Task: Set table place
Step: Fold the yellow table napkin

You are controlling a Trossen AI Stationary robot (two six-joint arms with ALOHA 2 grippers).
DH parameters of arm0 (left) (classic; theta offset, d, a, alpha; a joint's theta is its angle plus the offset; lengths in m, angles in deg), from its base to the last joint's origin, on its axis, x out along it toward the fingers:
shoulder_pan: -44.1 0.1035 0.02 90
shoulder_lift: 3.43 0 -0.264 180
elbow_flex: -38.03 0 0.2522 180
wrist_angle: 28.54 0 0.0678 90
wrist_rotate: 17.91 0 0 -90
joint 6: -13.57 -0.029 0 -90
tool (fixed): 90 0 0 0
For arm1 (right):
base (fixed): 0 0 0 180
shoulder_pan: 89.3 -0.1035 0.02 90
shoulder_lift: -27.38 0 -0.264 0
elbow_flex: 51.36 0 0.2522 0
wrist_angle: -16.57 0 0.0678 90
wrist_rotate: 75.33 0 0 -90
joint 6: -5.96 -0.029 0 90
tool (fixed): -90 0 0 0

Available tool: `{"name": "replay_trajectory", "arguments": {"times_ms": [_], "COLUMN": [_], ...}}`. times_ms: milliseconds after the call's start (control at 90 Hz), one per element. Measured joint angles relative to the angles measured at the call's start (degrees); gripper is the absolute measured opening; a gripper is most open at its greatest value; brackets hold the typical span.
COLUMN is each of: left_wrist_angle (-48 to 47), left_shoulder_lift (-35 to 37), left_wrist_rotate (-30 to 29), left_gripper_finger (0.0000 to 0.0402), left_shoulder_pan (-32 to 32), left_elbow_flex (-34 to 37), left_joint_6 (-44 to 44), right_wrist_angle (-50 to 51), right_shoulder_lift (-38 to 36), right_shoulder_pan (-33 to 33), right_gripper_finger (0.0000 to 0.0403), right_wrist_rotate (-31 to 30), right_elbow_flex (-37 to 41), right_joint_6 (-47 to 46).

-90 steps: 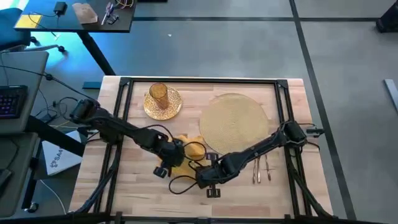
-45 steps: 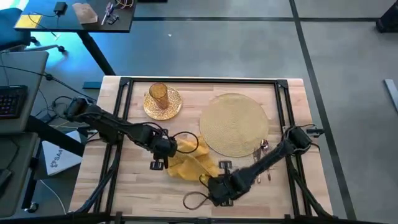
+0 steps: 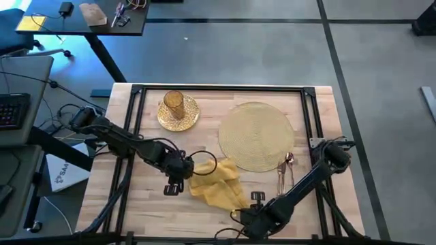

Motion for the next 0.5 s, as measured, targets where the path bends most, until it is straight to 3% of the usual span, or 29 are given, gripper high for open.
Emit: {"name": "replay_trajectory", "arguments": {"times_ms": [111,244,300,356,500], "left_wrist_angle": [1.0,1.1,1.3,1.3,3.6], "left_shoulder_lift": [-0.8,-2.1,-2.1,-2.0,-2.0], "left_wrist_rotate": [0.4,0.8,0.7,0.8,2.9], "left_gripper_finger": [0.0045,0.0046,0.0052,0.0061,0.0091], "left_shoulder_pan": [-0.9,-0.1,0.6,1.1,2.3], "left_elbow_flex": [0.0,0.0,0.1,0.0,3.3], "left_joint_6": [2.9,11.5,15.7,20.2,30.3], "right_wrist_angle": [0.5,5.2,4.5,0.1,-20.4], "right_shoulder_lift": [-5.3,-9.7,-10.9,-11.9,-12.4], "right_shoulder_pan": [0.7,3.7,6.8,10.5,20.3], "right_gripper_finger": [0.0164,0.0205,0.0210,0.0210,0.0200], "right_wrist_rotate": [-2.7,-16.1,-18.2,-16.9,-4.8], "right_elbow_flex": [0.0,0.6,2.8,7.0,19.2], "right_joint_6": [0.6,-7.1,-11.1,-14.6,-16.4]}}
